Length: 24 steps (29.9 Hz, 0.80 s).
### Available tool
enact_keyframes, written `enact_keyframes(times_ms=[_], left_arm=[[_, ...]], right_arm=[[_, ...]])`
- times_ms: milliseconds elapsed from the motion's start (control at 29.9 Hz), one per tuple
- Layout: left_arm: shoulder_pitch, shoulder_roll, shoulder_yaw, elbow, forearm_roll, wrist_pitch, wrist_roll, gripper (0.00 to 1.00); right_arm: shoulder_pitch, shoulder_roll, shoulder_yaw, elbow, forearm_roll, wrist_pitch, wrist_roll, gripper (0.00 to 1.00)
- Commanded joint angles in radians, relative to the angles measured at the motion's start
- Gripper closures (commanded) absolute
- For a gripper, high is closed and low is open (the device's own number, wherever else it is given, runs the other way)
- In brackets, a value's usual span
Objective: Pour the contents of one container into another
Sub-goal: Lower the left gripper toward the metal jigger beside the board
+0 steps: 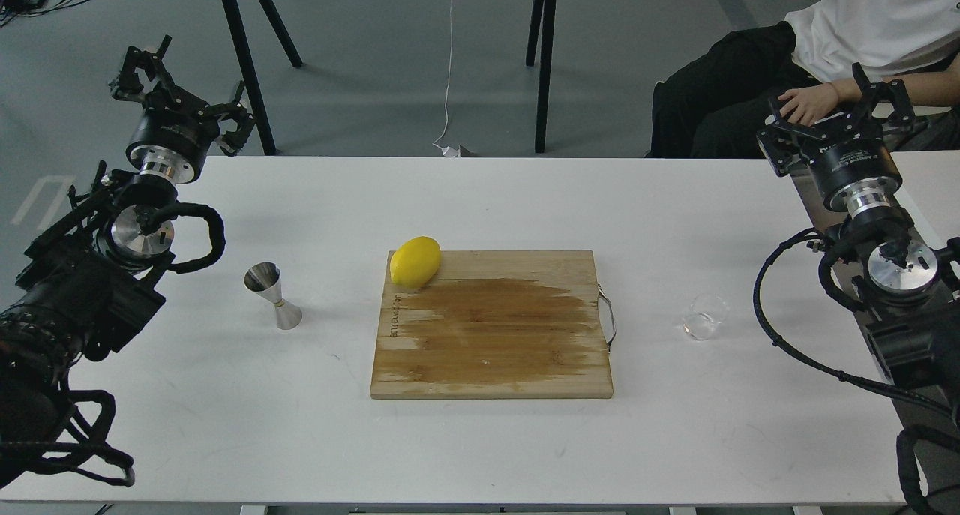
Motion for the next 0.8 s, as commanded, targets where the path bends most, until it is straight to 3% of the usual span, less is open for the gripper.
enact_keyframes(times_ms=[0,234,334,502,769], left_arm=[[-0.002,-0.003,0.002,0.000,0.002,0.000,-0.009,0.00],[-0.010,0.006,-0.012,-0.002,-0.005,0.000,-0.009,0.00],[-0.010,0.043,-0.004,-0.069,-0.002,0.000,-0.014,0.00],[0.018,0.207,0.037,-0.340,0.119,0.000,-0.083,0.00],[0.096,0.535,0.048,-0.837,0.481,0.000,-0.084,0.00]], right_arm=[[0.003,0.004,0.007,0.003,0.002,0.000,0.000,0.00],[-0.001,0.006,0.008,0.002,0.002,0.000,0.005,0.00],[-0.006,0.006,0.008,0.003,0.002,0.000,0.008,0.00],[-0.012,-0.005,0.011,0.029,0.002,0.000,0.008,0.00],[-0.090,-0.045,0.048,0.086,0.005,0.000,0.011,0.00]])
